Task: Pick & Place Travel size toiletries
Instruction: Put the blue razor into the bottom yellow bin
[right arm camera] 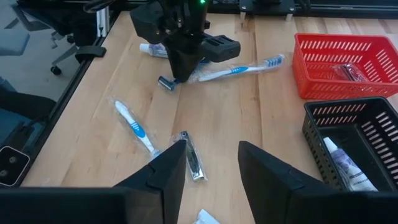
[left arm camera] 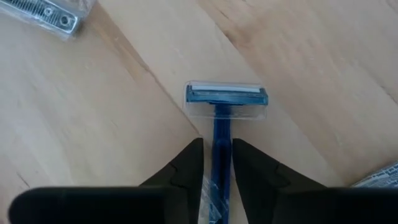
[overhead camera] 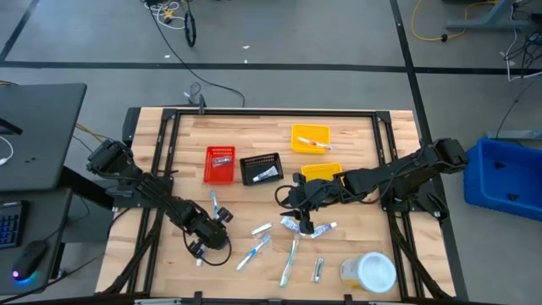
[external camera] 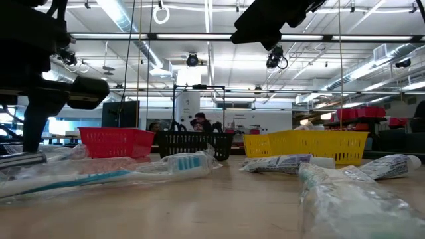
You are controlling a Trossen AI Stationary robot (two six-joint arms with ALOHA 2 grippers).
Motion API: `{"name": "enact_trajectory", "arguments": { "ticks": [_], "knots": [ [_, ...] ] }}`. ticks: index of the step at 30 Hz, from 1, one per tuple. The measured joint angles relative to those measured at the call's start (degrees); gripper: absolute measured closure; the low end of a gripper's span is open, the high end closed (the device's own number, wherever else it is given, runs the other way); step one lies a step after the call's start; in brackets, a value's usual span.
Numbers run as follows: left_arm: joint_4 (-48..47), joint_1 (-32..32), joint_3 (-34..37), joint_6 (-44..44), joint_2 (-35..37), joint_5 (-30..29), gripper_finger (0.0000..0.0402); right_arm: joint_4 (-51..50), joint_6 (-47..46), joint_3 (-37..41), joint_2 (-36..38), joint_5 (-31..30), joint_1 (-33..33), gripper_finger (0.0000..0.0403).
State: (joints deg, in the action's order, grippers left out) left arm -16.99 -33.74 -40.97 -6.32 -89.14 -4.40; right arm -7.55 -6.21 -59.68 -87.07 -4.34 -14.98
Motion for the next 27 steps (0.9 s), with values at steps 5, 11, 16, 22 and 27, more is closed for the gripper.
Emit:
{"name": "enact_trajectory", "arguments": {
  "ticks": [5, 11, 16, 22, 27],
  "knots": [
    [0.16, -0.02, -0.07, -0.32, -0.92, 1.0, 0.0283, 0.02, -0.01, 0.0, 0.0, 0.0, 0.0, 0.0255],
    [0.68, 0.35, -0.18, 0.12, -1.84, 1.18, 0.028, 0.02, 0.0, 0.0, 0.0, 0.0, 0.0, 0.0264],
    [0.71, 0.36, -0.12, 0.12, -1.88, 2.25, 0.0317, 0.02, -0.01, 0.0, 0.0, 0.0, 0.0, 0.0268],
    [0.92, 0.33, -0.05, -0.03, -1.41, 1.58, 0.0363, 0.02, 0.01, 0.0, 0.0, -0.02, 0.0, 0.0265],
    [1.09, 0.84, -2.1, -1.38, 0.98, -2.62, 0.0355, 0.02, 0.36, 0.0, 0.0, -2.46, -0.01, 0.0247]
  ]
}}
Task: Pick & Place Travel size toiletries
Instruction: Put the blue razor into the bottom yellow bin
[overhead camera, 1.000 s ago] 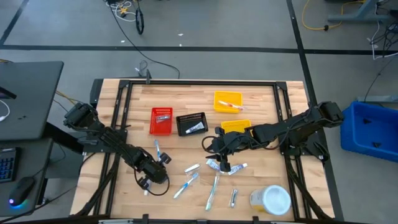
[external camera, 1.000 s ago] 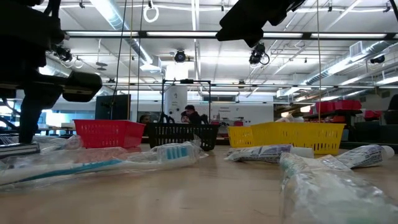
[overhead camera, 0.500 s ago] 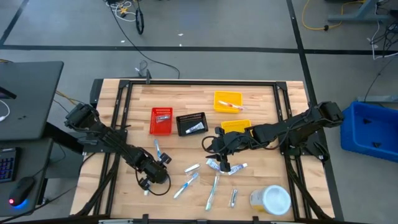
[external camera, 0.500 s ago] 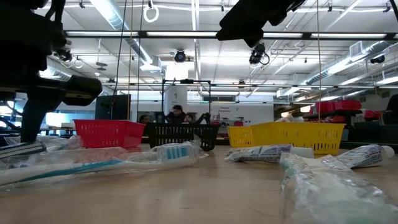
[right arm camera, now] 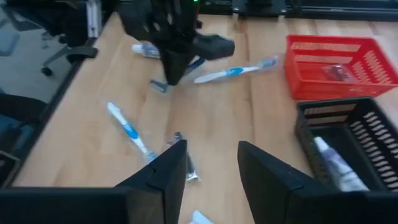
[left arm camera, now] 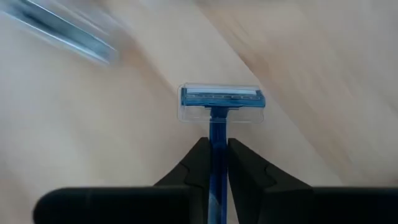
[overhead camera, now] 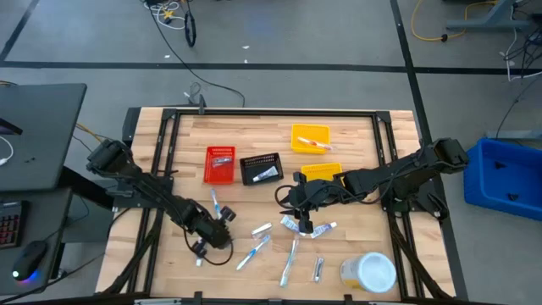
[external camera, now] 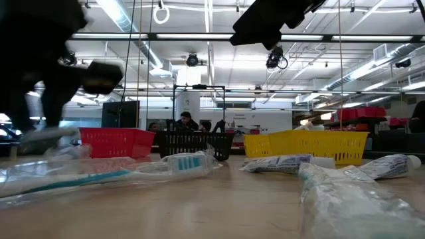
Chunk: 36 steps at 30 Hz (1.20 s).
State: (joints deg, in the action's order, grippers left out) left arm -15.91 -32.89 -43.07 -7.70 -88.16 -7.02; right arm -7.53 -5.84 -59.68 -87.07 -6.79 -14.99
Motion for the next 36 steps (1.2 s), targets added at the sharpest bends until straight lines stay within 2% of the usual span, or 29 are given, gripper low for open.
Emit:
{"name": "enact_trajectory", "arguments": {
  "ticks": [8, 12, 15, 19, 23, 28, 36],
  "knots": [
    [2.84, 5.45, -2.25, 3.06, 9.65, -3.02, 0.0364, 0.07, 2.34, 0.0, 0.0, -7.26, 0.01, 0.0221],
    [10.65, 8.27, -2.22, 3.66, 13.78, -7.43, 0.036, 0.28, 1.83, 0.0, 0.0, -8.04, 0.01, 0.0216],
    [18.42, 10.06, -2.25, 1.05, 15.79, -7.88, 0.0356, 1.47, 1.81, 0.0, 0.0, -8.1, -0.05, 0.0216],
    [28.68, 11.82, -2.25, -1.51, 16.94, -8.12, 0.0363, 4.0, 1.87, 0.0, 0.0, -8.15, -0.02, 0.0224],
    [36.26, 13.18, -2.25, -1.64, 17.05, -9.07, 0.0359, 10.67, 2.23, 0.0, -0.12, -8.18, 0.56, 0.0235],
    [39.16, 14.6, -2.25, -2.82, 17.03, -9.9, 0.036, 21.75, 2.23, -0.02, -2.48, -8.2, 1.74, 0.0245],
    [40.24, 15.22, -2.25, -2.82, 17.03, -13.17, 0.0358, 29.9, 2.24, -0.02, -6.16, -8.17, 3.4, 0.0241]
  ]
}}
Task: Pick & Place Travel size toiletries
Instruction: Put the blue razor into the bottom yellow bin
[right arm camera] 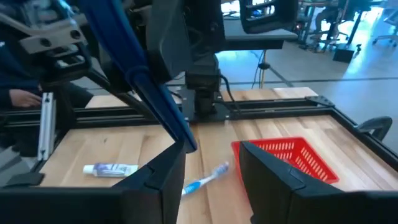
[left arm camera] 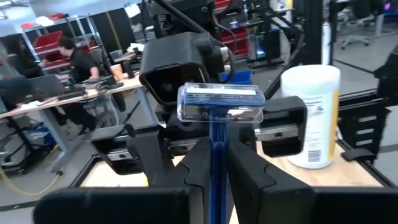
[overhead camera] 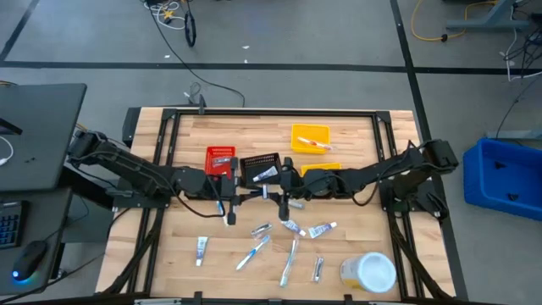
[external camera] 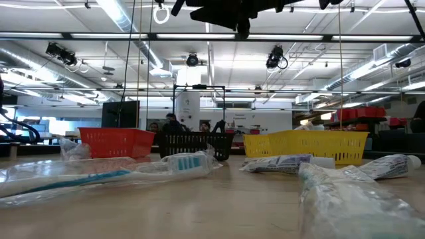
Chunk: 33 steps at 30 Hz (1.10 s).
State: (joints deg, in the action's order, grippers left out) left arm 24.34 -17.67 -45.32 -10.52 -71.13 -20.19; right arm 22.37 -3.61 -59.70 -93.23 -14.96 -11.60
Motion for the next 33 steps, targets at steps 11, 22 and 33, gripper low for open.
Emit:
{"name": "enact_trajectory", "arguments": {
  "ticks": [11, 22, 33],
  "knots": [
    [-0.44, 0.04, 0.0, -1.29, 0.0, -1.65, 0.0358, 2.3, 0.01, 0.02, -0.53, 2.09, -0.04, 0.0226],
    [-0.37, 0.04, 0.0, -0.85, 0.0, -2.69, 0.0358, 5.13, 3.57, 0.0, -0.53, 2.12, 0.33, 0.0242],
    [-0.21, 2.01, 0.0, 1.2, -0.15, -2.6, 0.0361, 6.16, 4.34, 0.02, -0.53, 5.94, 0.79, 0.0304]
  ]
}}
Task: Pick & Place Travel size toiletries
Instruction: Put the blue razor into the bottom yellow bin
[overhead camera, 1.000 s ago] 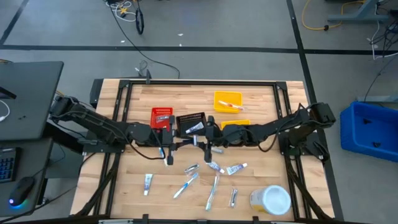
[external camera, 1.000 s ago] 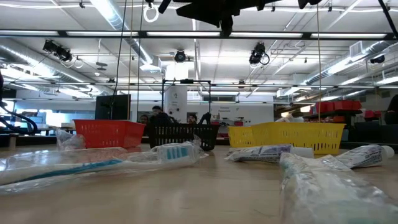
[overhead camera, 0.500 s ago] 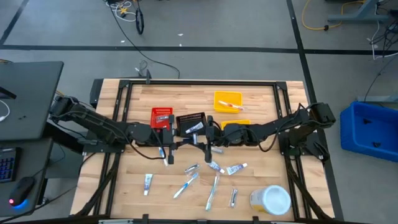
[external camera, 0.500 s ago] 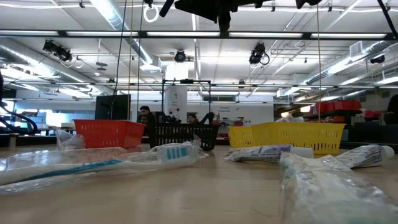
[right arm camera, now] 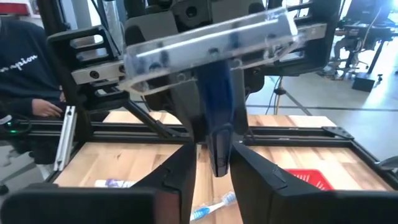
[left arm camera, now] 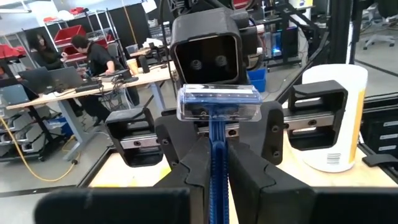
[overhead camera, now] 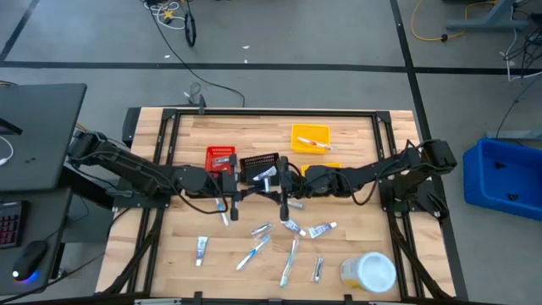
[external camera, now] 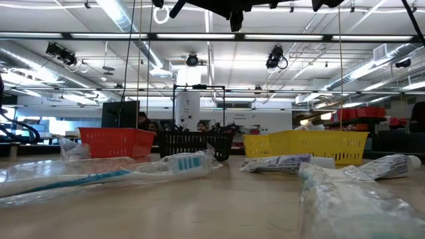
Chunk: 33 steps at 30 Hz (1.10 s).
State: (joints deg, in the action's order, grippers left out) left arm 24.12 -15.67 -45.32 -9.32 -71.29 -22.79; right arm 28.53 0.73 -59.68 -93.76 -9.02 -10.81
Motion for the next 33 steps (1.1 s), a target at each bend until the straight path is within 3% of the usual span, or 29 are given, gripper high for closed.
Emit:
{"name": "enact_trajectory", "arguments": {
  "ticks": [15, 23, 33],
  "knots": [
    [-0.21, 0.25, -0.02, -0.38, -0.07, -0.45, 0.0356, -0.1, 1.44, 0.0, 0.0, -0.96, 0.48, 0.0355],
    [-1.28, 0.25, -0.02, -0.48, -0.15, -0.41, 0.0355, -1.75, 1.35, 0.0, 0.0, -1.65, 0.38, 0.0355],
    [-6.24, 0.29, -0.04, -1.02, -0.07, -0.93, 0.031, -6.68, 1.03, 0.0, 1.52, -4.14, 0.19, 0.0357]
  ]
}}
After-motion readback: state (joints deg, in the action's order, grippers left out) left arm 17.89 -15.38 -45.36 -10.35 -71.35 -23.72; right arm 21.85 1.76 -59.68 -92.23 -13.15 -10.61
